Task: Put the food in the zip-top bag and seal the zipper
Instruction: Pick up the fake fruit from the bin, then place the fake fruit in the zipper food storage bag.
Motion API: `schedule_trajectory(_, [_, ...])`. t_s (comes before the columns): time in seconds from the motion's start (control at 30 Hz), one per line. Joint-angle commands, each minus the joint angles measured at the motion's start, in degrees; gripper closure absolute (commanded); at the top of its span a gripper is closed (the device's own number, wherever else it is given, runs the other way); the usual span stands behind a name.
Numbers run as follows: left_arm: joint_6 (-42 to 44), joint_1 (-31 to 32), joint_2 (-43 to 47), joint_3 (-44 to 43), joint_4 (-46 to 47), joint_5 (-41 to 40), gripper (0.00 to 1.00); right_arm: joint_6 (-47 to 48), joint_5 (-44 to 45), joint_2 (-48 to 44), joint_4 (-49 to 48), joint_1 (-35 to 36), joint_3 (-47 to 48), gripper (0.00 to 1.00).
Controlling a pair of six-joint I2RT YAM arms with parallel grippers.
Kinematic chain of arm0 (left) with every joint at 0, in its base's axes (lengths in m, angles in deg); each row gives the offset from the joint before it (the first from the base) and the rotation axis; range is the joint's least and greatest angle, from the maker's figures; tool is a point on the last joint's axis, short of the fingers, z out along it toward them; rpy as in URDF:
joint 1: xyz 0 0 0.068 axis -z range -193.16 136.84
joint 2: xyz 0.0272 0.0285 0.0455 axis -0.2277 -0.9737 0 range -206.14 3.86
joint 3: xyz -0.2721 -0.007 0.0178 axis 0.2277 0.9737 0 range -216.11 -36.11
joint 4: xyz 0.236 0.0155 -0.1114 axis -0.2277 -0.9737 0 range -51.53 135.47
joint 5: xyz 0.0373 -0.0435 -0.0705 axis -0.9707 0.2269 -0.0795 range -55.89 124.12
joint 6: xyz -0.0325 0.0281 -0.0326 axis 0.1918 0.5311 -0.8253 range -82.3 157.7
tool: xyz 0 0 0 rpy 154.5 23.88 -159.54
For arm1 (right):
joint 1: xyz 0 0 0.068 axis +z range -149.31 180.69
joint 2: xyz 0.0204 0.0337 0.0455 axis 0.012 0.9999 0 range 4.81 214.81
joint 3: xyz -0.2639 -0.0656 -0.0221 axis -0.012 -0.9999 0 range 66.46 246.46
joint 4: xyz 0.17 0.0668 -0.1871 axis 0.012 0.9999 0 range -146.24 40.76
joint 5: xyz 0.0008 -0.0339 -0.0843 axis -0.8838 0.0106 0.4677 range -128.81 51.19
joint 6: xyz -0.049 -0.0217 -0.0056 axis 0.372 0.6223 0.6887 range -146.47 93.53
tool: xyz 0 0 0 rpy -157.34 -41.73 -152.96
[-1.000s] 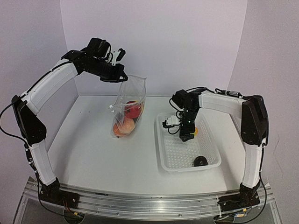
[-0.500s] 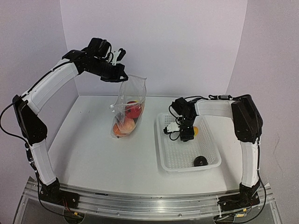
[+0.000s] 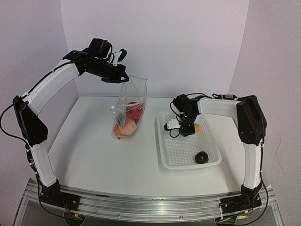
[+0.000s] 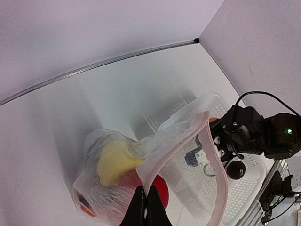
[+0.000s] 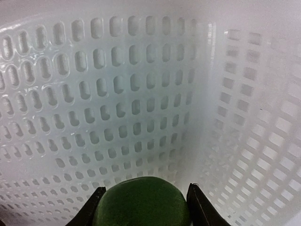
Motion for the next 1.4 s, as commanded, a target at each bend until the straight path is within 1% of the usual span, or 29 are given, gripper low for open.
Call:
schedule_trajectory(0.0, [0.66,-0.26,0.27,-2.54,2.78,-0.19,1.00,-5.36,-3.42,-9.45,3.39,0.55,2.70,0.80])
schedule_trajectory(0.1, [0.78,-0.26,0.16,-2.54,3.02,-0.12,1.00,-12.90,-8.43,-13.21,4.98,0.52,5.58,0.82])
schedule_trajectory(0.17, [0.78,-0.23,0.07,-2.38,3.10,-0.08,1.00,-22.00,-14.94,-16.10,5.19,0.52,9.90,0.83])
schedule_trajectory(0.2, [0.78,-0.27,0.06,-2.36,3.17,-0.08,1.00,-28.10,-20.13,-16.96,5.11,0.51,13.18,0.87])
schedule_trajectory(0.23, [0.78,-0.28,0.03,-2.31,3.23,-0.08,1.00,-34.53,-25.35,-17.62,4.79,0.55,16.61,0.94])
schedule_trajectory(0.3, [0.75,-0.28,-0.14,-2.31,3.21,-0.02,1.00,-48.95,-32.29,-17.87,-0.75,0.75,21.72,1.00])
schedule_trajectory(0.33, [0.73,-0.28,-0.19,-2.35,3.24,0.00,1.00,-56.73,-34.45,-17.97,-6.61,1.34,22.70,1.00])
schedule_trajectory(0.37, [0.69,-0.27,-0.22,-2.37,3.27,0.00,1.00,-62.39,-35.69,-18.16,-12.56,2.29,22.58,1.00])
schedule_trajectory(0.43, [0.58,-0.25,-0.36,-2.42,3.34,0.09,1.00,-69.37,-34.44,-18.74,-25.31,5.70,20.52,1.00])
schedule_trajectory(0.5, [0.28,-0.25,-0.32,-2.32,3.46,0.25,1.00,-75.80,-30.71,-18.66,-40.37,8.87,16.66,1.00])
schedule_trajectory(0.57, [-0.08,-0.21,-0.20,-2.20,3.64,0.50,1.00,-82.74,-26.35,-16.84,-50.69,10.53,14.21,1.00])
schedule_trajectory(0.6, [-0.23,-0.23,-0.14,-2.26,3.63,0.61,1.00,-87.02,-23.76,-15.77,-53.06,10.95,13.73,1.00])
schedule_trajectory(0.7, [-0.58,-0.28,0.03,-2.42,3.79,0.88,1.00,-96.00,-18.30,-12.60,-56.54,11.89,11.36,1.00])
schedule_trajectory(0.77, [-0.88,-0.28,0.09,-2.48,3.81,1.07,1.00,-99.85,-15.48,-11.13,-57.96,12.47,9.78,1.00])
schedule_trajectory(0.9, [-1.28,-0.28,0.25,-2.72,3.72,1.53,1.00,-97.92,-12.46,-10.42,-58.00,13.95,6.88,1.00])
schedule_trajectory(1.03, [-1.58,-0.27,0.09,-2.82,3.98,2.67,1.00,-96.10,-12.96,-8.26,-55.39,14.51,7.39,0.99])
schedule_trajectory(1.07, [-1.80,-0.27,-0.01,-2.73,4.06,2.93,1.00,-95.33,-12.37,-7.57,-53.34,14.56,8.07,0.95])
schedule_trajectory(1.1, [-1.98,-0.27,0.02,-2.66,4.17,3.29,1.00,-94.90,-11.20,-6.98,-51.10,14.58,8.99,0.88])
schedule_trajectory(1.13, [-2.19,-0.26,0.03,-2.56,4.17,3.63,1.00,-94.51,-9.95,-6.51,-47.62,14.62,9.94,0.73])
schedule_trajectory(1.2, [-2.44,-0.27,0.13,-2.54,4.23,4.26,1.00,-93.80,-8.73,-5.60,-43.60,14.59,11.87,0.54])
schedule_trajectory(1.3, [-2.47,-0.26,0.26,-2.59,4.16,4.58,1.00,-93.03,-8.02,-4.76,-35.39,14.72,15.63,0.23])
schedule_trajectory(1.33, [-2.47,-0.24,0.32,-2.68,4.09,4.58,1.00,-92.48,-7.73,-4.68,-33.22,14.80,17.01,0.16])
schedule_trajectory(1.37, [-2.53,-0.25,0.33,-2.59,4.06,4.58,1.00,-90.98,-7.48,-4.60,-31.17,14.94,18.44,0.13])
